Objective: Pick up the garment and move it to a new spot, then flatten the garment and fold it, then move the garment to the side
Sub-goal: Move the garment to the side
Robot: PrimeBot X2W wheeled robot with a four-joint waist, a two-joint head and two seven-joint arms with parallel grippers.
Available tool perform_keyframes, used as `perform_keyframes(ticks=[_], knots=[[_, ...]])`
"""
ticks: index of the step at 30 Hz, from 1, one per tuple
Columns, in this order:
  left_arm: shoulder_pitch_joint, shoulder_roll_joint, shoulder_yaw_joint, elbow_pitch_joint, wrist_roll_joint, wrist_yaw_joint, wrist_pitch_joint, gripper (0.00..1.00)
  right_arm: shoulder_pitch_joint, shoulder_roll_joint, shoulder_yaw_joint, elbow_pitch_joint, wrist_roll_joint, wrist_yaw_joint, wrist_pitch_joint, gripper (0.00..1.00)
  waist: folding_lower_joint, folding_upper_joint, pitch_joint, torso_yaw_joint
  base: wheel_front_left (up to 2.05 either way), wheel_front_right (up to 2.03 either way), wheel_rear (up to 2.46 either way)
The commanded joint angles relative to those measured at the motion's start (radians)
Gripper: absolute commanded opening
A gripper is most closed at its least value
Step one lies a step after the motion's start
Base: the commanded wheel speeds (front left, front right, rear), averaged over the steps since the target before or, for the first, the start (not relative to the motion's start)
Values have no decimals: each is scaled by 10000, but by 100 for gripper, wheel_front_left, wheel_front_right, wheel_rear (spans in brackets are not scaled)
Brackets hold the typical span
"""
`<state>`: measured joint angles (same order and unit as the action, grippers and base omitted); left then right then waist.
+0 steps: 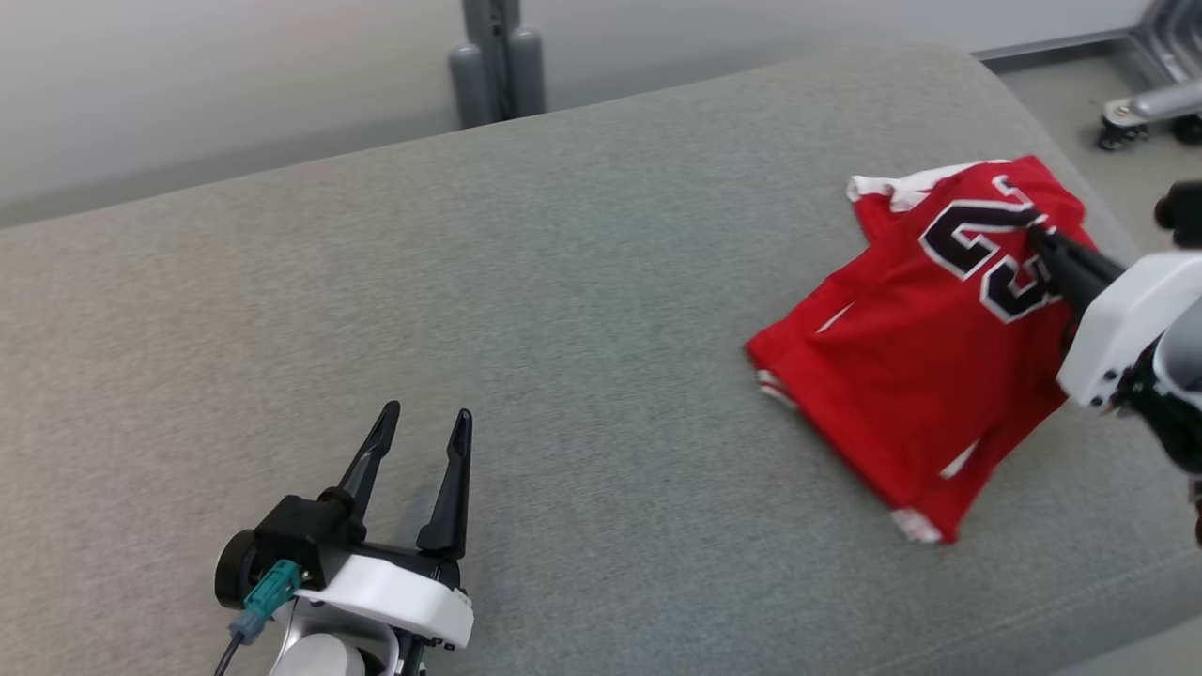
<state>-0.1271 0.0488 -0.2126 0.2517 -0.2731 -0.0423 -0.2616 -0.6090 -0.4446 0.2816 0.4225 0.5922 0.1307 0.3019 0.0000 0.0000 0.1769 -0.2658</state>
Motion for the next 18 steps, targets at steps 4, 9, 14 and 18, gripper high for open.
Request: perform_keyframes(ticks=[4, 9, 14, 18], knots=[[-63, 40, -10, -71, -86, 96, -46, 100, -550, -285, -137, 182, -209, 2, 156, 0, 0, 0, -2, 542, 0, 0, 0], [-1, 39, 38, -135, -100, 152, -46, 100, -1029, -773, -412, 633, -770, 2, -34, 0, 0, 0, 100, 891, 0, 0, 0], [-98, 40, 97, -182, 12, 110, -46, 100, -1446, -938, -1291, 1364, -986, 2, -512, 0, 0, 0, 299, 1113, 0, 0, 0], [-180, 38, 161, -215, 98, 55, -46, 100, -1753, -851, -2136, 2023, -1268, 2, -1068, 0, 0, 0, 464, 1179, 0, 0, 0]])
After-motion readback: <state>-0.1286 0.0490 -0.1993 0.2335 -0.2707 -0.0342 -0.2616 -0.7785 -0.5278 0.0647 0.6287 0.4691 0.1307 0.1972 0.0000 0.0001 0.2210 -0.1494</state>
